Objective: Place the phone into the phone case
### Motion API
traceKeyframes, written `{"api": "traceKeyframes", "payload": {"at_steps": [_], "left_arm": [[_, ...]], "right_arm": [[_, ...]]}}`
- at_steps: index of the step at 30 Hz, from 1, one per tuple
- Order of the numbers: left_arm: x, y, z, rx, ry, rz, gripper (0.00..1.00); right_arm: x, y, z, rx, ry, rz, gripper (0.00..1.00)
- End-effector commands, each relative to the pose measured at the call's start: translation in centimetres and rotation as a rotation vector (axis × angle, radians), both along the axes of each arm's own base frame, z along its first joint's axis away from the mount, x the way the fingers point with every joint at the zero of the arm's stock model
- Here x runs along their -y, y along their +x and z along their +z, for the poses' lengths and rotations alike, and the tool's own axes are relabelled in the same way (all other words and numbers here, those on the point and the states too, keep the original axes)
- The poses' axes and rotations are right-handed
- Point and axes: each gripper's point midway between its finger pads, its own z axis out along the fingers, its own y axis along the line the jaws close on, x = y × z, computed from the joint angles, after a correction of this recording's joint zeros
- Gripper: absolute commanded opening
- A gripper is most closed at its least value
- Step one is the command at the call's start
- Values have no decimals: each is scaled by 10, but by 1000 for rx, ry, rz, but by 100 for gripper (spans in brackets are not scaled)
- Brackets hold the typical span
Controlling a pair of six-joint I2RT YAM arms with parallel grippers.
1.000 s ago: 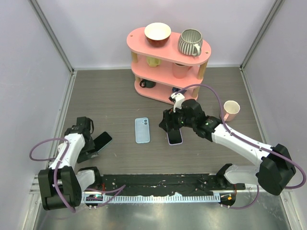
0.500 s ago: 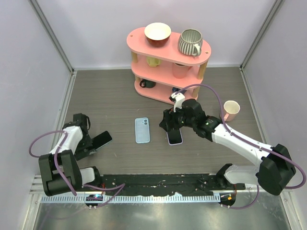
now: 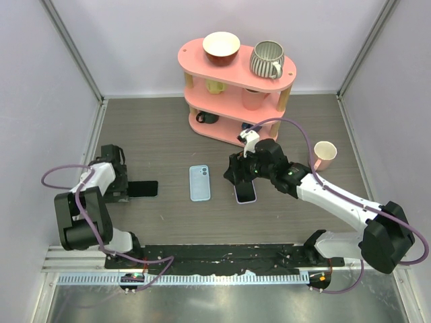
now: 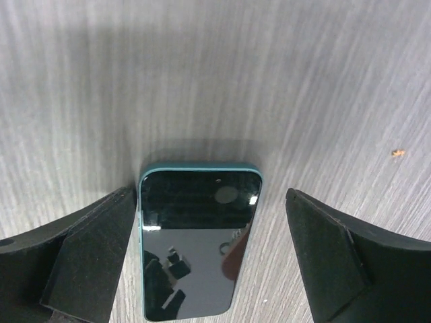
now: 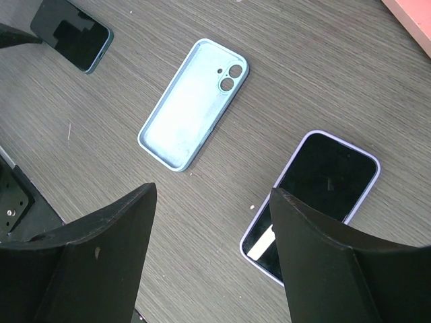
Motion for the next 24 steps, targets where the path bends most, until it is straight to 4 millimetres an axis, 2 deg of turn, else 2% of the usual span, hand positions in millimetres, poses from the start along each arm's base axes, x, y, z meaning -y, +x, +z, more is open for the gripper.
{"api": "traceKeyframes", "payload": {"at_steps": [1, 4, 7, 10, 16, 19, 24], "left_arm": [[-2, 21, -4, -34, -1, -174, 100], [3, 20, -13, -91, -55, -207, 100], [2, 6, -9, -264, -88, -198, 100], [5, 1, -5, -342, -125, -215, 100], [14, -1, -16, -247, -145, -161, 100], [16, 0, -15, -207, -137, -156, 100], [11, 5, -12, -226, -94, -214, 89]], "right_arm": [[-1, 9, 13, 46, 20, -12, 74], [-1, 9, 13, 43, 16, -13, 74], [0, 10, 13, 42, 9, -15, 74], [1, 12, 14, 47, 3, -21, 74], [-1, 13, 14, 45, 3, -20, 74], [0, 13, 12, 42, -1, -23, 74], [0, 13, 6, 32, -12, -23, 74]]}}
